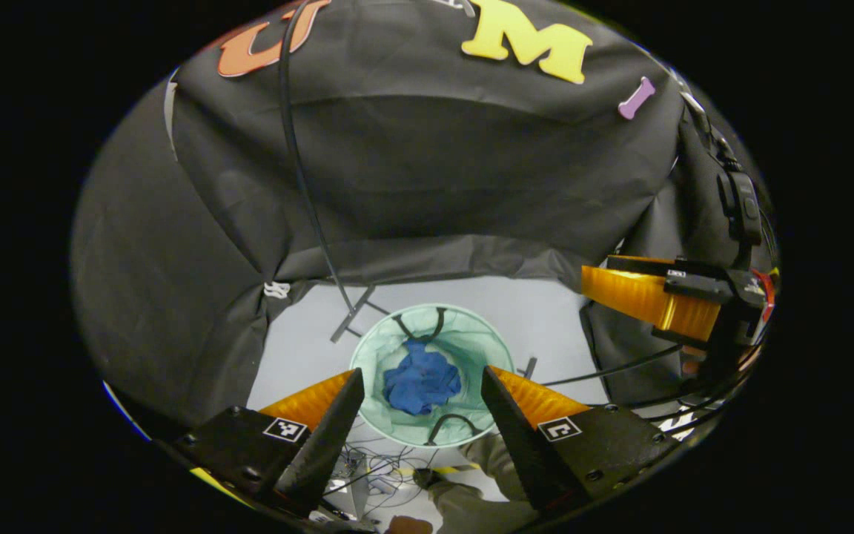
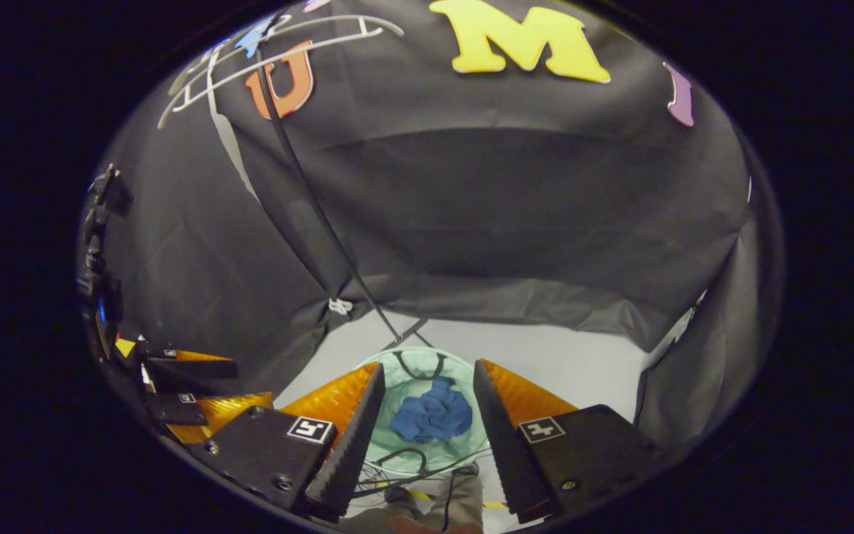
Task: Grasp the clothes on the hanger with both hands and then place them into the laundry hamper below.
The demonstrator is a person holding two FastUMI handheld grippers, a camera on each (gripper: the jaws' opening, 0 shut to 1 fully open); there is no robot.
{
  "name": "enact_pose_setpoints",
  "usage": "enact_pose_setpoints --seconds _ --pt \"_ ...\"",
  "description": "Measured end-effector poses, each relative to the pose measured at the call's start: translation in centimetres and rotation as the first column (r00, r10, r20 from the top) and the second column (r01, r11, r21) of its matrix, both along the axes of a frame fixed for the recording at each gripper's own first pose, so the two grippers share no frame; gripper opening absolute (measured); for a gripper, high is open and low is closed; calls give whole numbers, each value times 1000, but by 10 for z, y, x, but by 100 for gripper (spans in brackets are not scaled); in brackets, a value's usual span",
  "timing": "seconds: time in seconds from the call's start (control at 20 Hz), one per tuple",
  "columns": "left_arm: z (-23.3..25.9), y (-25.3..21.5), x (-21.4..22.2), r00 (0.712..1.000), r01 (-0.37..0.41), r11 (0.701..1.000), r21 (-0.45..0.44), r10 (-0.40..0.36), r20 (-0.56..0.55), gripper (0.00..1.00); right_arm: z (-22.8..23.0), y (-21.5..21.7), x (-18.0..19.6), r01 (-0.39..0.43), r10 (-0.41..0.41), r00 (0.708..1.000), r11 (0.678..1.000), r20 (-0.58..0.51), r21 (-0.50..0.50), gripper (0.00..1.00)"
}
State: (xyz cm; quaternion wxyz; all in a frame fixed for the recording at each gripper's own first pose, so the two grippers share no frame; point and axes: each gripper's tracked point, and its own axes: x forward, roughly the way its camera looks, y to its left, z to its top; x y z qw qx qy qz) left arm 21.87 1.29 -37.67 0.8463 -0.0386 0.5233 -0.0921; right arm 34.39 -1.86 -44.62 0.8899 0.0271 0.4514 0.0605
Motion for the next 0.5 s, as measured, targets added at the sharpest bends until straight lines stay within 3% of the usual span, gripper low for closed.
enact_pose_setpoints --seconds 0.15,0.25,0.35,0.5 --pt "43 8 5 991 -17 1000 6 16 131 98 68 4 -16 4 -3 987 1000 158 -8 77" --pt "91 12 5 971 -14 1000 21 8 240 97 125 8 -27 0 1 963 1000 270 -6 77" --pt "143 18 -1 932 -9 1000 30 -2 362 97 183 8 -46 16 -6 921 1000 390 -21 77" --pt "202 18 -28 849 -6 1000 27 -9 528 97 256 7 -90 69 -28 837 996 546 -55 77"
